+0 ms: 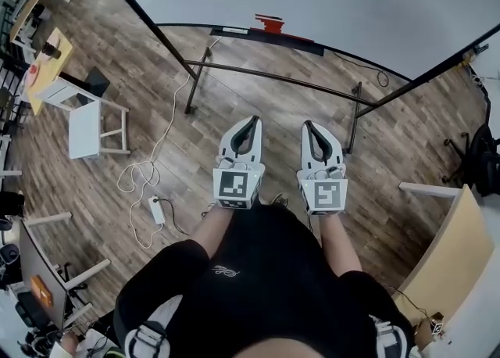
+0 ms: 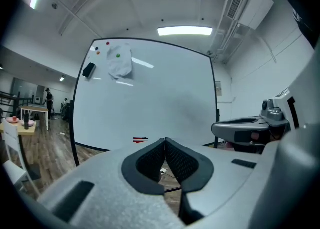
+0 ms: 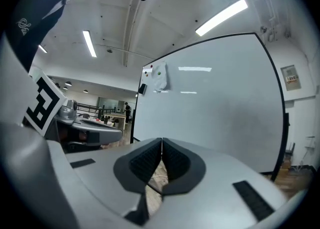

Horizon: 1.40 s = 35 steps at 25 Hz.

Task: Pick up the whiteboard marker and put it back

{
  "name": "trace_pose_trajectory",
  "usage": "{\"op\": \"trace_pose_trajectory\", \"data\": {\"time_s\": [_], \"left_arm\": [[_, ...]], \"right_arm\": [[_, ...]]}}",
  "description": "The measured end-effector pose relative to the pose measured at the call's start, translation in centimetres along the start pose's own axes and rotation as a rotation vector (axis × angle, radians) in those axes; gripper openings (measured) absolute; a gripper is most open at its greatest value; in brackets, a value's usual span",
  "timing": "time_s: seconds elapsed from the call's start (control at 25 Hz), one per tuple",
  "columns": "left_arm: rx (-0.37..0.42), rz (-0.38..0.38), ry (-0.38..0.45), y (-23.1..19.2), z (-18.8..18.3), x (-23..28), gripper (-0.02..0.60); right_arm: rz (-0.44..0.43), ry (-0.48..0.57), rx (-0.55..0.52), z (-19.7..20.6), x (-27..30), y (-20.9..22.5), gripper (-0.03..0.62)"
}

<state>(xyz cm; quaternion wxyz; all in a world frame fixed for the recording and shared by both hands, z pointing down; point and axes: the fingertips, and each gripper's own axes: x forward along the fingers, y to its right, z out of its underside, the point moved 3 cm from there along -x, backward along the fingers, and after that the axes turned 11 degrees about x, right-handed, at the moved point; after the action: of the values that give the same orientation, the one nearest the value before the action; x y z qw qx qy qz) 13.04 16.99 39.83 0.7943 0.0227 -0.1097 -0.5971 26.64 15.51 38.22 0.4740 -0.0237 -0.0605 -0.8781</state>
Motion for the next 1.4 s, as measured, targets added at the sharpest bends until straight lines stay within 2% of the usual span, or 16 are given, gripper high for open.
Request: {"op": "trace_pose_trajectory", "data": {"time_s": [0.32,0.44,0.6,0.8,1.16,1.4], "left_arm": [[-0.022,0.026,-0.02,-8.1,1.9,3.8,0.008],[-0.018,0.021,-0.027,-12.0,3.0,4.8,0.008],[-0.051,-0.003,-0.057,-17.4,5.1,5.2,0.008],[-0.064,-0.031,-0.056,-23.0,6.4,5.1,0.008],[-0.154,-0.015,-0.109,-27.8,10.4,5.9,0.008],[-0.134,-0.03,-0.157,-29.8,12.4,8.7,0.008]], "right_arm": [[-0.051,-0.015,-0.034,0.0,10.4,-3.4,0.003],[-0.063,-0.058,-0.038,0.8,14.4,-5.3,0.003],[-0.097,-0.125,-0.103,1.2,18.9,-8.2,0.003],[-0.137,-0.18,-0.151,1.5,23.7,-11.1,0.003],[-0.18,-0.275,-0.231,3.1,30.8,-13.3,0.003],[-0.209,-0.362,-0.263,5.3,36.4,-11.7,0.003]]}}
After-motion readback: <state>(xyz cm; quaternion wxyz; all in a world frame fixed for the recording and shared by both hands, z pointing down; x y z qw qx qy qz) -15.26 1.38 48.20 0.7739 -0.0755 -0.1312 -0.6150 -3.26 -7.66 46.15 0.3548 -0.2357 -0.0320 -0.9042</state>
